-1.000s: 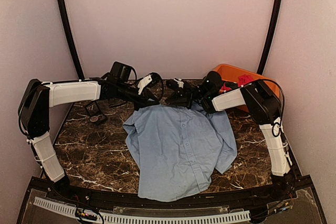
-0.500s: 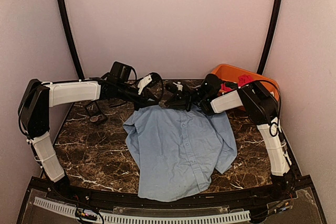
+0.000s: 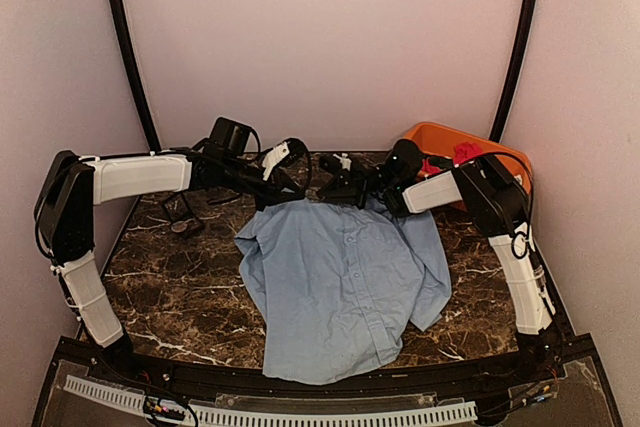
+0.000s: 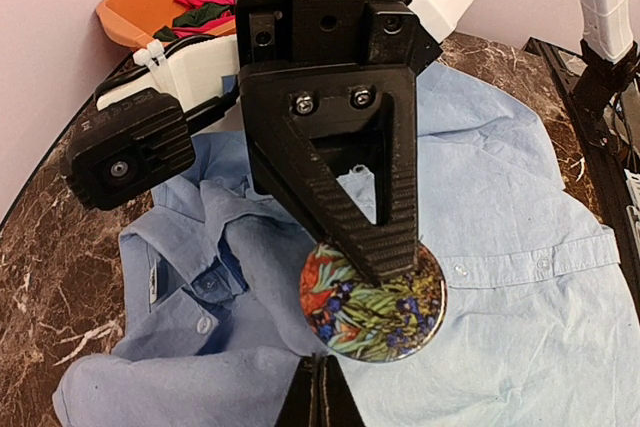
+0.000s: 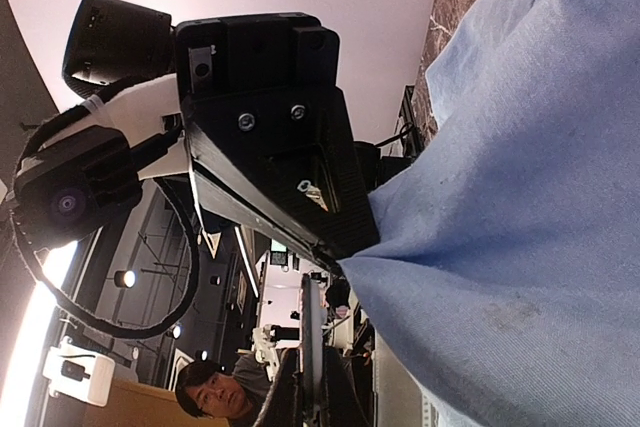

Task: Pin the brooch onto the clothing
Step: Cross the brooch on the flattened clothing.

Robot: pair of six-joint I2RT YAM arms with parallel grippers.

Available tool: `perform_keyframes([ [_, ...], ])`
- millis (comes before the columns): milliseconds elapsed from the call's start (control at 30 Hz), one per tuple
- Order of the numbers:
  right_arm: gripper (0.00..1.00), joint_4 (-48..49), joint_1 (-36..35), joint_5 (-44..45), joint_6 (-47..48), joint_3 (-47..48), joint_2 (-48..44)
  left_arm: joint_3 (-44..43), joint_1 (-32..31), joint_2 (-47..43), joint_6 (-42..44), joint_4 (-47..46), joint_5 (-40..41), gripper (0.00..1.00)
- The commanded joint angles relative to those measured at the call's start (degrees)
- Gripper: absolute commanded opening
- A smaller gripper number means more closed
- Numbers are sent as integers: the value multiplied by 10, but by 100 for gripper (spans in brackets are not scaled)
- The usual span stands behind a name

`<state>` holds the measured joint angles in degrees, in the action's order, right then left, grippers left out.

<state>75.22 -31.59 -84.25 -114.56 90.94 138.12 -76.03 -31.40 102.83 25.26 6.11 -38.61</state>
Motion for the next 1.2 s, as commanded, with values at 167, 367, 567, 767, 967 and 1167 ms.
perform_keyframes([
  [167,0,229,7,3,-17,1,9,-1,0,-33,0,8,-15,1],
  [367,0,229,0,16,-19,-18,-7,-1,0,-31,1,7,-12,1],
  [567,0,230,-7,24,-20,-32,-15,-1,0,-29,2,5,-10,1],
  [767,0,230,-11,25,-21,-29,-17,-1,0,-30,1,5,-12,1],
  [967,0,229,-16,36,-26,-20,-27,0,0,-28,4,9,-10,1],
  [1167,0,229,-17,36,-28,-19,-29,0,0,-26,2,6,-12,1],
])
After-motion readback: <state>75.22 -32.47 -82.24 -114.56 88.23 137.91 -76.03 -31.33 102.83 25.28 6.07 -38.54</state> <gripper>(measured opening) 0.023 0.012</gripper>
